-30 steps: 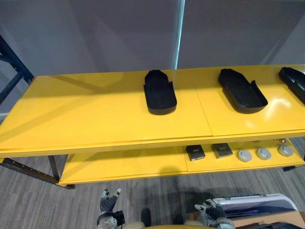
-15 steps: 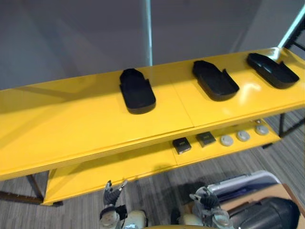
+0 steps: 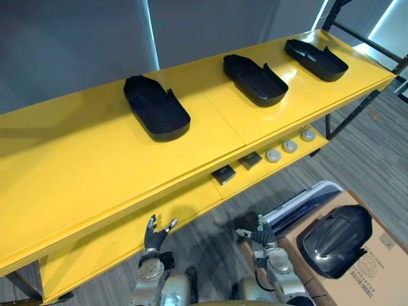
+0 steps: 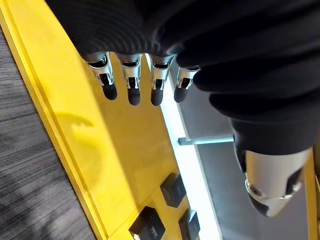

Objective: Walk over and take plastic housings, then place them on the shelf

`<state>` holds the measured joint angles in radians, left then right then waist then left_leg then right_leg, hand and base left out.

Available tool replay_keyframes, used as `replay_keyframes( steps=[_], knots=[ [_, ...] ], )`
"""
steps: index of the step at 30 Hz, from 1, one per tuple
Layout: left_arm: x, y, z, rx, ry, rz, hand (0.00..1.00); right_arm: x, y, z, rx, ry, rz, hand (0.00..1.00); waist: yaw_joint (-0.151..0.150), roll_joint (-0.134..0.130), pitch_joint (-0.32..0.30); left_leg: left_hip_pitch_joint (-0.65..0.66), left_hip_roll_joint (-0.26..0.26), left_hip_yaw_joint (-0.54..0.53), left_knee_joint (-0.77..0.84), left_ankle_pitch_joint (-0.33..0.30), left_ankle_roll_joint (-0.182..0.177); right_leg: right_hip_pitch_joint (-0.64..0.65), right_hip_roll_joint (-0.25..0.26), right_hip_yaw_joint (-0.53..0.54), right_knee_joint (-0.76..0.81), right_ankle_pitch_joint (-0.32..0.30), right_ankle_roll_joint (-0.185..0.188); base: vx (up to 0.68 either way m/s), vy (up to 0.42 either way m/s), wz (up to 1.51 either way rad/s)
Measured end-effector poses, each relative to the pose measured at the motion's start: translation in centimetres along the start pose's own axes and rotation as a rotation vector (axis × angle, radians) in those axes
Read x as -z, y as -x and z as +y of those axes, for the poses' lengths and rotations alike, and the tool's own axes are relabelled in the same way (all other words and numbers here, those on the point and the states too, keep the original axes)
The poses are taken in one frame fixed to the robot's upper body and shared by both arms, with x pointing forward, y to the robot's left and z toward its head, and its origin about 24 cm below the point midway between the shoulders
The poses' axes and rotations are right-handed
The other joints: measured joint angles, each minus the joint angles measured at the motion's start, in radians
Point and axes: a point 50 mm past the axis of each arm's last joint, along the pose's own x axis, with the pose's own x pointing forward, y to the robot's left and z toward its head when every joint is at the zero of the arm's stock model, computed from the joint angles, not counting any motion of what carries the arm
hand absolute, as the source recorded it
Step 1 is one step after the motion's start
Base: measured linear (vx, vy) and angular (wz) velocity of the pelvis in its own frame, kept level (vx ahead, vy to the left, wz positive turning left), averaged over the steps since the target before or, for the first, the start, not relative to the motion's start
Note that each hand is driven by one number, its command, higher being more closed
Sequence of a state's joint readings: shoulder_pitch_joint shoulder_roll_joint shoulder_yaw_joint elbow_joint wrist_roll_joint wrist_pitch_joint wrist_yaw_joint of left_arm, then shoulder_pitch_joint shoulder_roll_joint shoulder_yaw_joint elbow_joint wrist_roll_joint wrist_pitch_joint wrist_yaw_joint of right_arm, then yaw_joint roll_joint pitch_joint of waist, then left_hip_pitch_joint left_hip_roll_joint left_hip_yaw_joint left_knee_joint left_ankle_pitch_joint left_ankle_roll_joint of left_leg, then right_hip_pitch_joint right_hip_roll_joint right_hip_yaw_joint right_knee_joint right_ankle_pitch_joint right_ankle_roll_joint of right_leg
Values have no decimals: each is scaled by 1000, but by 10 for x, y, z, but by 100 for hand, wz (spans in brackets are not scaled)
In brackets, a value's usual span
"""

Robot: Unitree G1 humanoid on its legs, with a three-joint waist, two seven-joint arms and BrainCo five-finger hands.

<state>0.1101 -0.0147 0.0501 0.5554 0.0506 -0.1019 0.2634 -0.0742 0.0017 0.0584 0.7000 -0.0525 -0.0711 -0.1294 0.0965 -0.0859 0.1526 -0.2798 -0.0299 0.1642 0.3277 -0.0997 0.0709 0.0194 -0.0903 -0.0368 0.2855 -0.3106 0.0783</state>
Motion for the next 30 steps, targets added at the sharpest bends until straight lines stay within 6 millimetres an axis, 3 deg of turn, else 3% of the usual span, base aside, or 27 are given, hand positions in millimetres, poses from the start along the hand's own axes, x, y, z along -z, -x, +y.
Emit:
replay_keyframes(
  steps=[5, 7, 10, 12, 13, 15, 16, 17, 18, 20, 23, 26, 27, 29, 30],
  knots=[
    [13, 3, -4, 20, -24, 56, 0, 1, 0, -15, 33, 29, -4, 0, -10, 27, 14, 35, 16, -59, -43, 49, -42, 26, 17, 41, -60, 21, -42, -183, -75, -28],
    [26, 8, -1, 15, -37, 101, 0, 8, 4, -20, 44, 51, 8, 0, -29, 40, 11, 57, 21, -78, -105, 79, -57, -7, 24, 88, -57, 41, -38, -165, -24, -58],
    [38, 12, 5, 5, -53, 147, 0, 6, 8, -22, 52, 57, -14, 0, -35, 54, 16, 90, 47, 11, -160, 72, -74, -57, 17, 152, -62, 51, -41, -139, 48, -119],
    [41, 13, 9, -2, -63, 156, 0, -6, 8, -20, 47, 55, -65, 0, -43, 58, 17, 114, 69, 79, -173, 49, -102, -61, -26, 52, -89, 65, -66, -114, 79, -147],
    [40, 11, 13, -8, -76, 149, 0, -22, 7, -10, 12, 66, -133, 0, -53, 62, 19, 135, 102, 152, -172, 29, -103, -66, -84, -96, -85, 87, -99, -88, 70, -162],
    [39, 9, 22, -22, -99, 143, 0, -38, 7, 0, -26, 77, -200, 0, -54, 60, 17, 158, 136, 230, -158, 4, -109, -89, -145, -261, -39, 104, -114, -43, 1, -158],
    [37, 7, 27, -30, -112, 135, 0, -51, 8, 8, -50, 80, -255, 0, -53, 57, 15, 170, 164, 278, -128, -26, -140, -100, -171, -371, -22, 139, -128, -16, -36, -166],
    [35, 5, 30, -34, -118, 128, 0, -60, 10, 13, -70, 83, -303, 0, -56, 52, 10, 177, 180, 300, -96, -48, -162, -103, -178, -403, -26, 203, -121, 13, -33, -134],
    [34, 5, 29, -33, -119, 125, 0, -64, 11, 14, -75, 83, -324, 0, -57, 53, 10, 179, 192, 307, -81, -55, -169, -102, -170, -401, -31, 219, -86, 44, -42, -107],
    [30, 1, 29, -34, -116, 115, 0, -73, 16, 14, -79, 77, -380, 0, -63, 60, 5, 183, 229, 309, -44, -65, -167, -89, -104, -365, -117, 263, -9, 122, -94, -97],
    [31, 1, 22, -18, -112, 120, 0, -71, 18, 11, -73, 76, -380, 0, -85, 65, 7, 180, 298, 296, 37, -77, -146, -76, -42, -321, -138, 264, -11, 163, -146, -75],
    [26, 1, 2, 45, -115, 105, 0, -55, 26, -7, -19, 64, -346, 0, -101, 82, 18, 185, 328, 200, 144, -77, -139, -29, -17, -301, -122, 229, -28, 170, -96, -31],
    [24, 1, -5, 69, -117, 97, 0, -53, 26, -13, -5, 69, -338, 0, -114, 92, 25, 171, 322, 112, 218, -67, -124, -8, -15, -283, -110, 211, -31, 119, -3, -37],
    [24, 2, -11, 91, -111, 94, 0, -51, 26, -22, 34, 43, -329, 0, -106, 89, 33, 138, 244, -55, 257, -133, -169, -5, -38, -229, -96, 189, -28, 89, 71, -59],
    [23, 2, -12, 96, -112, 91, 0, -54, 25, -25, 57, 29, -335, 0, -106, 98, 36, 123, 168, -158, 216, -170, -181, -13, -46, -204, -88, 184, -22, 77, 127, -72]
  ],
)
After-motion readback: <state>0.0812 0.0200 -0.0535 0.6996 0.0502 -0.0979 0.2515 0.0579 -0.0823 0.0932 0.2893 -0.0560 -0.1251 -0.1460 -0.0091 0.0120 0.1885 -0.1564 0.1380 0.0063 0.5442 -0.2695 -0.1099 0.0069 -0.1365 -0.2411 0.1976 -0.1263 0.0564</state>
